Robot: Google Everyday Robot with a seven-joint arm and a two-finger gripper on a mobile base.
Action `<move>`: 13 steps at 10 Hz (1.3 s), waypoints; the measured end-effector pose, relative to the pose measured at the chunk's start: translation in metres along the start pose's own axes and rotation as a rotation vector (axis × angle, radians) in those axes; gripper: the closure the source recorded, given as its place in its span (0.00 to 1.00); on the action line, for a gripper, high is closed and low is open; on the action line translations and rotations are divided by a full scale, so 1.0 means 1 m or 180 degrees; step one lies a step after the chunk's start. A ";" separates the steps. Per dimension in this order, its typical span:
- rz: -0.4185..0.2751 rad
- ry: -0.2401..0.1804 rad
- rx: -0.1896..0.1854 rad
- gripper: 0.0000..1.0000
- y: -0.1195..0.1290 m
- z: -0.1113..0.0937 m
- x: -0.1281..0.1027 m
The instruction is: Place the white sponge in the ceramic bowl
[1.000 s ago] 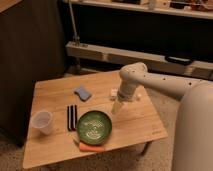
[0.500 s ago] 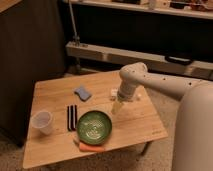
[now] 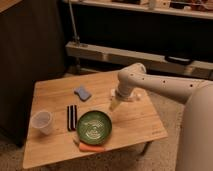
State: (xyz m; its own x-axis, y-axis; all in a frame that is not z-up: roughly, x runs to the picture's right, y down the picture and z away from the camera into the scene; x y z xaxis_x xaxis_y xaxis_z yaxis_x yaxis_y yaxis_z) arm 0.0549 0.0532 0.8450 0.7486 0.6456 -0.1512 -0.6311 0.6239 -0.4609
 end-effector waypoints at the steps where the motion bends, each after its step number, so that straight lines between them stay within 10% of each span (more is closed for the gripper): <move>1: -0.0032 -0.0129 0.0051 0.20 -0.002 0.003 -0.013; 13: -0.0441 -0.0369 -0.0270 0.20 0.052 0.052 -0.140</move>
State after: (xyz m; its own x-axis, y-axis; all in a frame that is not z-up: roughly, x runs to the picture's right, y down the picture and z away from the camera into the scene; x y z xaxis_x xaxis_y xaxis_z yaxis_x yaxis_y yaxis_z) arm -0.0930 0.0181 0.8875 0.7956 0.6056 0.0182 -0.5007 0.6741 -0.5431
